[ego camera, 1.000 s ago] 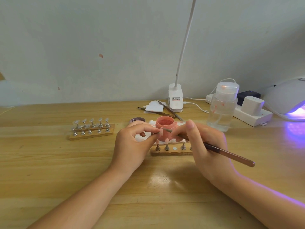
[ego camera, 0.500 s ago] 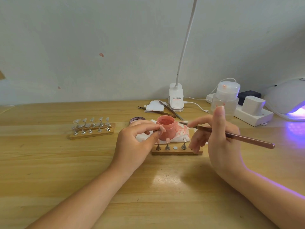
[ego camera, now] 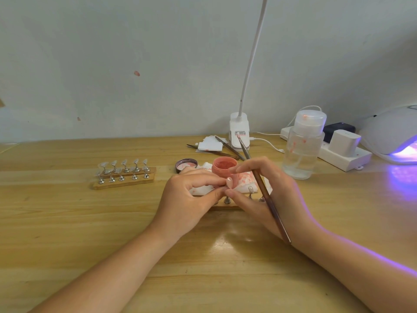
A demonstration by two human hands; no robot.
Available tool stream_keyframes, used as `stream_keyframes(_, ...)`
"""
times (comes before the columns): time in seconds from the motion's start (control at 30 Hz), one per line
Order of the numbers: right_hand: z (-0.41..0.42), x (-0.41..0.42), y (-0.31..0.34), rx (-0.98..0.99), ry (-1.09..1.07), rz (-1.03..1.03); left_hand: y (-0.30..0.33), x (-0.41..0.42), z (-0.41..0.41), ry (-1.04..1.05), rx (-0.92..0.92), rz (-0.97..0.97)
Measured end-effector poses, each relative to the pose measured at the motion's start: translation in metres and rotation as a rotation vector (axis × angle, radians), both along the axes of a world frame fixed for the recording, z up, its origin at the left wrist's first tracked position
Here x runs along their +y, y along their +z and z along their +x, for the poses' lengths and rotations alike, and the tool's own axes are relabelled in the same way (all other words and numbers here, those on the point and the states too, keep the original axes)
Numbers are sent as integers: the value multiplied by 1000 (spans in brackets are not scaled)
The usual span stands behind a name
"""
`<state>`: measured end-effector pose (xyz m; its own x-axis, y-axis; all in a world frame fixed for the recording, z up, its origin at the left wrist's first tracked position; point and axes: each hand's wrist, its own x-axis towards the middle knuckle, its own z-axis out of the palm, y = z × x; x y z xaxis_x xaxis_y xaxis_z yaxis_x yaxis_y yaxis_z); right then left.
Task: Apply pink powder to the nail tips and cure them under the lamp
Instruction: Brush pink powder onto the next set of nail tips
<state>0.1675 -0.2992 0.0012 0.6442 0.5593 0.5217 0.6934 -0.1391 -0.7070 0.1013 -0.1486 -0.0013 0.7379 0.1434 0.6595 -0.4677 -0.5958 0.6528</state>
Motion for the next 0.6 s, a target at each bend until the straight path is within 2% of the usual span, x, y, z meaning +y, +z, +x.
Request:
stream_keyframes(0.2, -1, 0, 0, 33, 32, 48, 1, 0, 0, -18, 16, 12)
stream_keyframes(0.37, -9, 2, 2, -208, -35, 103, 1, 0, 0, -24, 49, 27)
stream_keyframes(0.5, -3, 0, 2, -171, -74, 150, 1, 0, 0, -10, 127, -6)
stream_keyframes(0.6, 4, -7, 2, -148, -74, 111, -2, 2, 1, 31, 209, 4)
